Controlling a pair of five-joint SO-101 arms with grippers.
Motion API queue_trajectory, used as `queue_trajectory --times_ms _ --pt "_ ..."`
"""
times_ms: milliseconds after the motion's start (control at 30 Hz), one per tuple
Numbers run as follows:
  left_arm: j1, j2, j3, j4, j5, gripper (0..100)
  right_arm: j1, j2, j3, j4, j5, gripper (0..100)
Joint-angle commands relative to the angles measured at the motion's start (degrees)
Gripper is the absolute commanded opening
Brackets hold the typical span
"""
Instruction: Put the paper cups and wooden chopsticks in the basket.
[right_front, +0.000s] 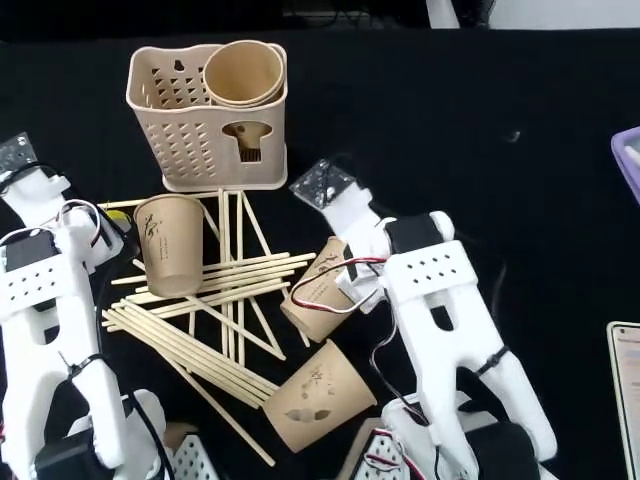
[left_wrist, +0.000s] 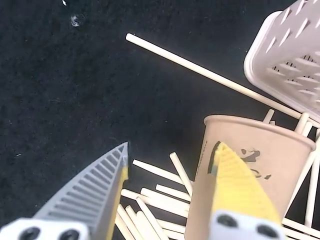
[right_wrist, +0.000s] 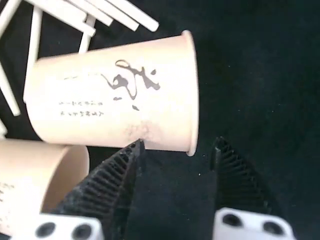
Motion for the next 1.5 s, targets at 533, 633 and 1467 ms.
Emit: queue_trajectory --times_ms 533,633,1467 --pt "0.4 -0.8 1.2 -3.8 0.5 27 0.4 -16.3 -11.9 21.5 13.9 1.1" --pt "0.2 -1.2 2.9 -6.2 0.5 27 0.7 -19.6 -15.1 24.5 13.7 1.1" --pt "0.1 -1.3 3.3 -6.9 0.3 27 -6.9 -6.3 4.9 -4.1 -19.8 29.7"
